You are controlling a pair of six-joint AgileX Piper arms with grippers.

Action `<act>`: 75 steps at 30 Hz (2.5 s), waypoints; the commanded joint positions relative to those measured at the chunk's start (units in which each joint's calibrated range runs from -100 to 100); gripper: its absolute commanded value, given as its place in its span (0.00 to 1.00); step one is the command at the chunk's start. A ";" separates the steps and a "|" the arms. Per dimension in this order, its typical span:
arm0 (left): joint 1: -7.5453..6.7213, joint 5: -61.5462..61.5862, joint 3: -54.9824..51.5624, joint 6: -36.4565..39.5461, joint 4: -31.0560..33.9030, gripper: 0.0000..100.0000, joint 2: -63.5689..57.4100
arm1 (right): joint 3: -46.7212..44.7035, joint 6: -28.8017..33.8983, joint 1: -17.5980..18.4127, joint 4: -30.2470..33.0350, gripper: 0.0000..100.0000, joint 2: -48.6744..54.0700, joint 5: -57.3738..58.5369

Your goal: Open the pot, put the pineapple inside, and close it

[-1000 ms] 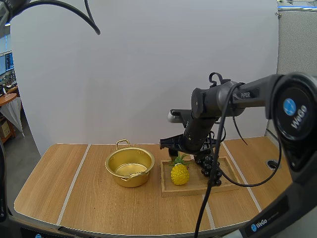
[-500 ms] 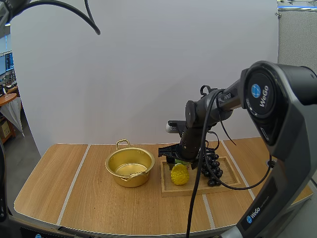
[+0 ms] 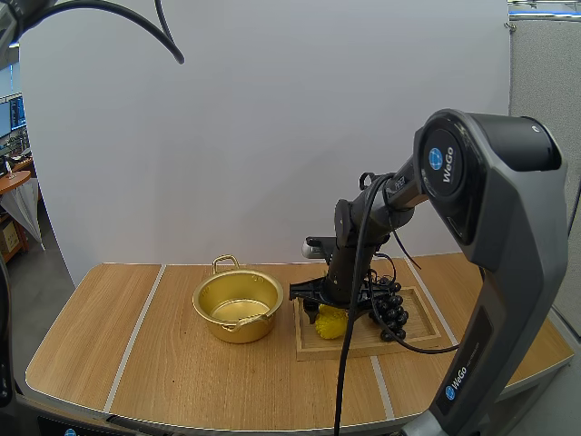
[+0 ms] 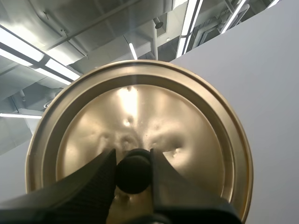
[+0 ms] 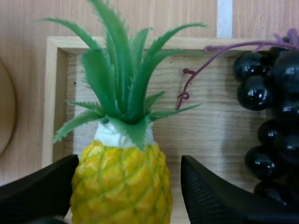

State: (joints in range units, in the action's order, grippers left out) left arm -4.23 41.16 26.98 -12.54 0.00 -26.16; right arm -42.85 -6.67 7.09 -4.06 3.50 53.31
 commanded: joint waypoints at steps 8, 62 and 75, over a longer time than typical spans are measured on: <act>-0.18 -2.44 0.50 0.61 0.00 0.00 -0.47 | 0.45 -0.16 0.03 0.78 0.89 -2.66 -1.74; -0.18 -2.44 0.50 0.61 0.00 0.00 -0.47 | 22.03 0.00 15.06 5.28 0.00 -12.41 6.80; -0.18 -2.44 0.50 0.61 0.00 0.00 -0.47 | 22.35 -0.12 15.06 4.06 1.00 -13.32 8.09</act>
State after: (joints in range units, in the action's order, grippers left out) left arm -4.23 41.16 26.98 -12.54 0.00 -26.16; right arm -20.92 -6.60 22.39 0.00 -11.21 60.18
